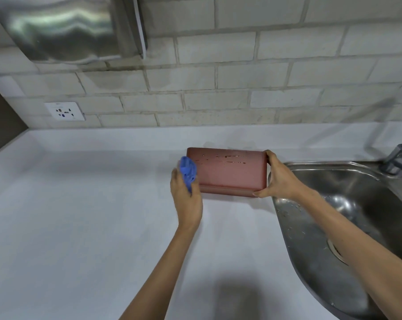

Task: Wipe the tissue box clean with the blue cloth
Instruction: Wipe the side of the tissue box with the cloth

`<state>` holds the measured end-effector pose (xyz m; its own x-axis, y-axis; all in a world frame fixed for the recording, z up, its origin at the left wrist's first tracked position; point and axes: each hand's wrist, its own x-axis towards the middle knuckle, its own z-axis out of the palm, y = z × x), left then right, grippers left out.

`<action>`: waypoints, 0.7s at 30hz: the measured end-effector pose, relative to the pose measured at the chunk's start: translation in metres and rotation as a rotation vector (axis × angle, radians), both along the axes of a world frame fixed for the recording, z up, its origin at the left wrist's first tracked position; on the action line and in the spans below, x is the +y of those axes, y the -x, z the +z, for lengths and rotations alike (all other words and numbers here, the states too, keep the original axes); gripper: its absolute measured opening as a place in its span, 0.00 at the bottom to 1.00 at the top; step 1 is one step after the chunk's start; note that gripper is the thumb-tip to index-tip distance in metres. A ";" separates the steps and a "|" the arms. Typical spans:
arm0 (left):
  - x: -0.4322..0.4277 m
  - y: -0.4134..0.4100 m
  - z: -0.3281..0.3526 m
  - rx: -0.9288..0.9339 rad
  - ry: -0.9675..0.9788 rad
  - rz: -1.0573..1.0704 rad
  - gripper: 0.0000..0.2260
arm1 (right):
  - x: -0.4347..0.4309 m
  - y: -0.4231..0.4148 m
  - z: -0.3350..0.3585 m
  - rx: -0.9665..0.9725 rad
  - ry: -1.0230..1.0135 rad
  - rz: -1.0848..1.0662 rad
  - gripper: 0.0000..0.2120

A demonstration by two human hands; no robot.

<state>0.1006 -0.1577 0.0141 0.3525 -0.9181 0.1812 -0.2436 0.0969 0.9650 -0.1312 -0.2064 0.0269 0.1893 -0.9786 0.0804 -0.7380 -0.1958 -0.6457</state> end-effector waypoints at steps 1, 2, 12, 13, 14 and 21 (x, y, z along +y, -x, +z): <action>-0.007 0.001 -0.002 -0.139 -0.032 -0.042 0.25 | 0.000 0.000 0.000 -0.002 0.005 0.004 0.48; -0.013 0.002 -0.003 -0.259 -0.067 -0.057 0.28 | 0.000 0.000 0.000 -0.005 0.007 0.010 0.48; -0.058 0.007 0.017 -0.848 -0.081 -0.066 0.40 | -0.003 0.003 -0.006 -0.090 -0.006 0.015 0.49; -0.059 0.007 0.016 -0.885 -0.060 -0.081 0.40 | -0.003 0.003 -0.006 -0.090 -0.008 0.012 0.50; -0.056 0.006 0.015 -0.918 -0.029 -0.100 0.38 | -0.003 0.003 -0.006 -0.090 -0.010 0.009 0.50; -0.031 -0.023 -0.024 -0.762 0.243 -0.194 0.23 | -0.004 0.004 -0.005 -0.086 0.008 0.028 0.48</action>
